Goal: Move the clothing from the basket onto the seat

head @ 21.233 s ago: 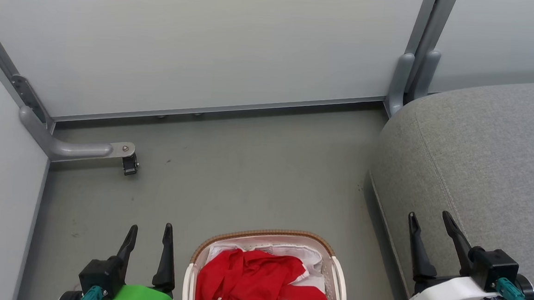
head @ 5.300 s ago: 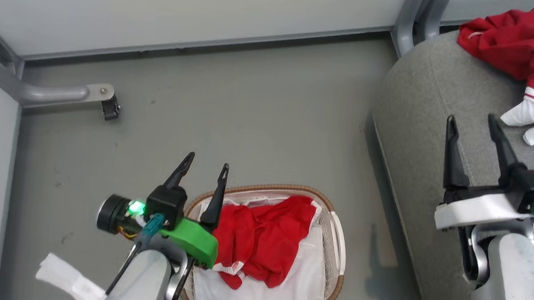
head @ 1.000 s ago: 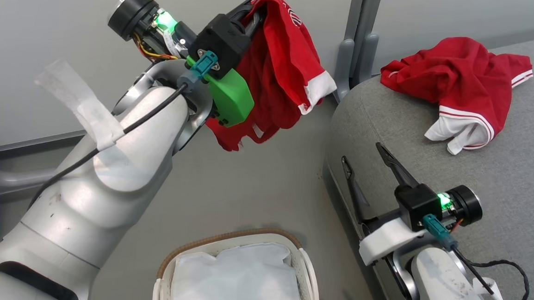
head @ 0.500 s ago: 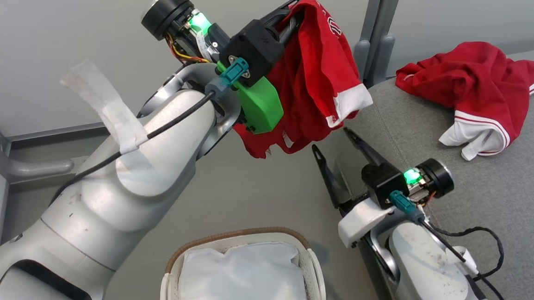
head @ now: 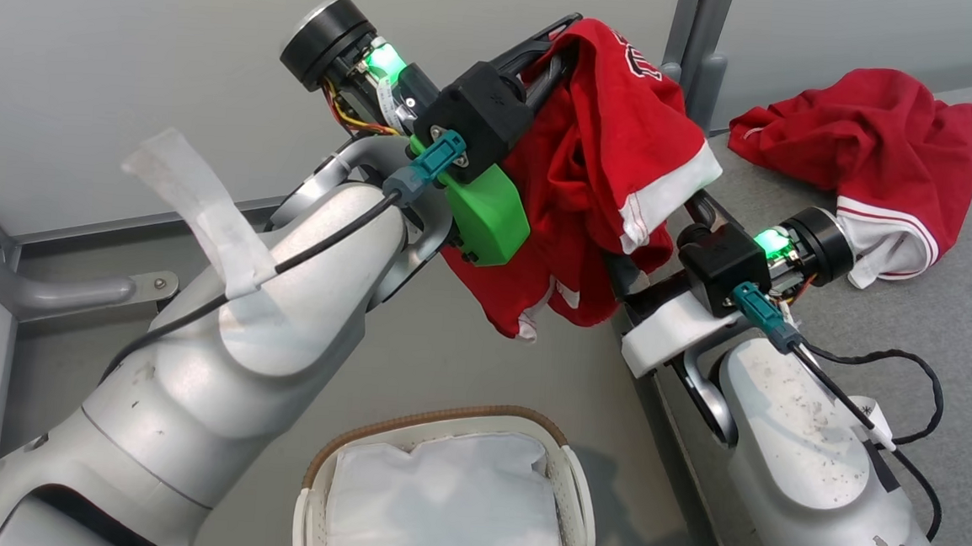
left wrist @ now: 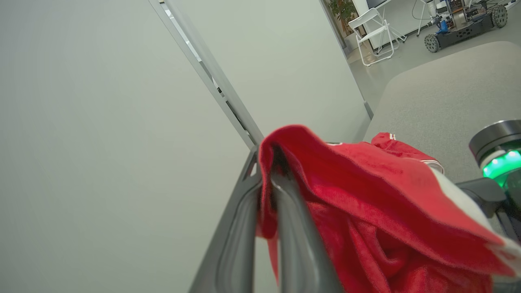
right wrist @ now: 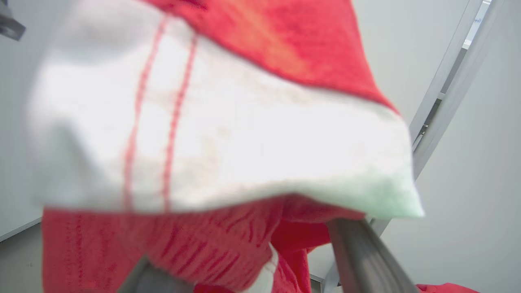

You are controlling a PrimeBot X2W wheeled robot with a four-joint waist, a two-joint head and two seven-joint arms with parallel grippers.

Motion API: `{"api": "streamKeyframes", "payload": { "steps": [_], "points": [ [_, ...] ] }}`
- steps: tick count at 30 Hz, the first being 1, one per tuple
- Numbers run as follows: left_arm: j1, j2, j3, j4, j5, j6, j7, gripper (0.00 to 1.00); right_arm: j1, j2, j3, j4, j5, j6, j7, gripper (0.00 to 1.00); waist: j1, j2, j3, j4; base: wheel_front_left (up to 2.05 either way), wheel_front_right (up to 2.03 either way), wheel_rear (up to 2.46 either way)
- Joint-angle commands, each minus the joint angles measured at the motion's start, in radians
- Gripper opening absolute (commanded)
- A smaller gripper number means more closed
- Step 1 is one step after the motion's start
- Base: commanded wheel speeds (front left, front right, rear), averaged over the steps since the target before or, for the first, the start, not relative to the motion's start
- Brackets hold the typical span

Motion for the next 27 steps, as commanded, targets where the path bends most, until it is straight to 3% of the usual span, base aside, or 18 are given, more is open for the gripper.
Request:
{"api": "streamKeyframes", "payload": {
  "steps": [1,3,4,5,16,18,19,27],
  "points": [
    [0.017,0.008,-0.003,-0.004,-0.009,-0.003,-0.002,0.0,-0.011,-0.003,0.002,-0.004,-0.004,-0.001,0.0,1.0,0.0001,0.0,0.004,0.0,0.0,0.0,0.0],
    [0.023,0.011,-0.003,-0.004,-0.014,-0.002,-0.004,0.0,-0.016,-0.003,0.011,-0.001,0.001,-0.001,0.0,0.32,0.0001,0.0,0.008,0.0,0.0,0.0,0.0],
    [0.025,0.012,-0.002,-0.003,-0.016,-0.001,-0.004,0.0,-0.017,-0.003,0.018,0.005,0.002,-0.001,0.0,0.23,0.0001,0.0,0.009,0.0,0.0,0.0,0.0],
    [0.029,0.013,0.0,-0.002,-0.021,-0.001,-0.003,0.0,-0.019,-0.003,0.022,0.007,0.004,-0.001,0.0,0.0,0.0001,0.0,0.011,-0.001,0.0,0.0,0.0],
    [0.093,0.047,0.037,0.055,-0.083,0.017,-0.036,0.0,0.001,-0.003,0.026,-0.023,0.012,-0.001,0.0,0.0,0.0001,0.0,0.036,-0.005,0.0,0.0,0.0],
    [0.112,0.052,0.045,0.073,-0.094,0.02,-0.051,0.6,0.009,-0.003,0.018,-0.027,0.011,-0.001,0.0,0.0,0.0001,0.0,0.041,-0.005,0.0,0.0,0.0],
    [0.119,0.054,0.046,0.082,-0.099,0.021,-0.058,0.99,0.012,-0.003,0.015,-0.029,0.011,-0.001,0.0,0.0,0.0001,0.0,0.043,-0.005,0.0,0.0,0.0],
    [0.248,0.04,0.048,0.137,-0.166,0.01,-0.124,1.0,0.048,-0.003,-0.041,-0.053,0.015,-0.002,0.0,0.0,0.0001,0.0,0.059,-0.004,0.0,0.0,0.0]
  ]
}}
